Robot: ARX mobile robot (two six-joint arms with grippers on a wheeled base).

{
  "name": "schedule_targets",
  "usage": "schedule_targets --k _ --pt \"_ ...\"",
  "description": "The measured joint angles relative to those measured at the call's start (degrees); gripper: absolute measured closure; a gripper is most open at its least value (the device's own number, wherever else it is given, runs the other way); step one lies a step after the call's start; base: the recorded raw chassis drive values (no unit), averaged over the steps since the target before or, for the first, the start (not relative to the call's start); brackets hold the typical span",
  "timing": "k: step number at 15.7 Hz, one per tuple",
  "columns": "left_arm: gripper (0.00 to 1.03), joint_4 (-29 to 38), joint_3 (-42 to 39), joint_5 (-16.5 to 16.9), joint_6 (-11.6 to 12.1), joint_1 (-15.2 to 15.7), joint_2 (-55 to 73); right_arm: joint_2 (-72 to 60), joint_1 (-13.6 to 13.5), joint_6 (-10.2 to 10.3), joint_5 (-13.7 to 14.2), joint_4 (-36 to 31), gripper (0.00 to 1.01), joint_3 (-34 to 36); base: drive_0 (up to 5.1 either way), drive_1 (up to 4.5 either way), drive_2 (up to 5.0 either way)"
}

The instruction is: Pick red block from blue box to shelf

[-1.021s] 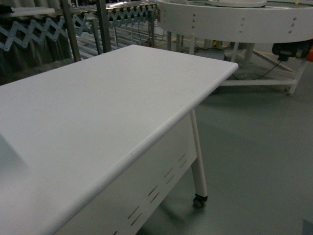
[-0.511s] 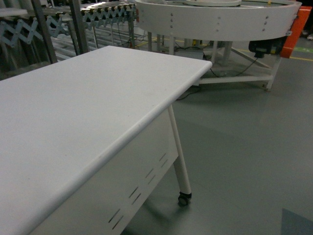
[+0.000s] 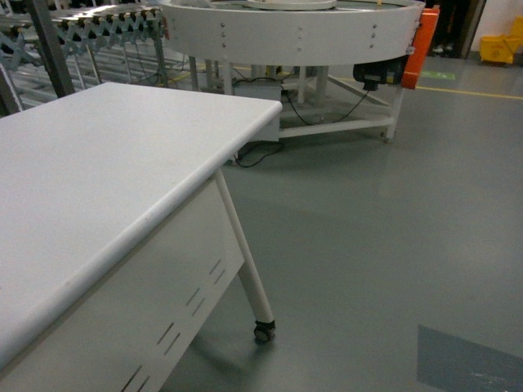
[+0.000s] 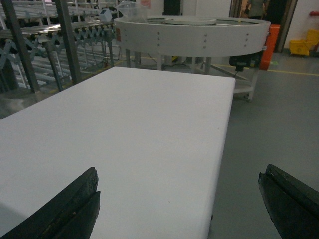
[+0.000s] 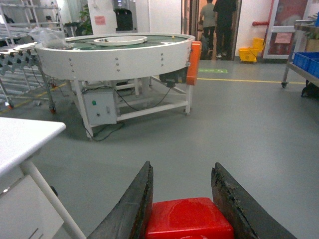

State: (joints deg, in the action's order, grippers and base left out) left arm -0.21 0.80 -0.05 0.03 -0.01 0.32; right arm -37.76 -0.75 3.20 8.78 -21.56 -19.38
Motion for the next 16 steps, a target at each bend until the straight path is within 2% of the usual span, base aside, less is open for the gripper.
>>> schedule_targets --k 9,16 --pt "0.05 -0.02 0.0 0.04 0.0 0.0 0.0 0.0 0.0 0.0 0.0 0.09 0.73 0.0 -1.5 -0.06 -3.0" --pt "0.05 -0.04 0.0 -0.13 -0.02 0.0 0.0 -0.02 0.0 -0.02 0.02 0.07 0.73 0.0 0.0 2.46 -2.4"
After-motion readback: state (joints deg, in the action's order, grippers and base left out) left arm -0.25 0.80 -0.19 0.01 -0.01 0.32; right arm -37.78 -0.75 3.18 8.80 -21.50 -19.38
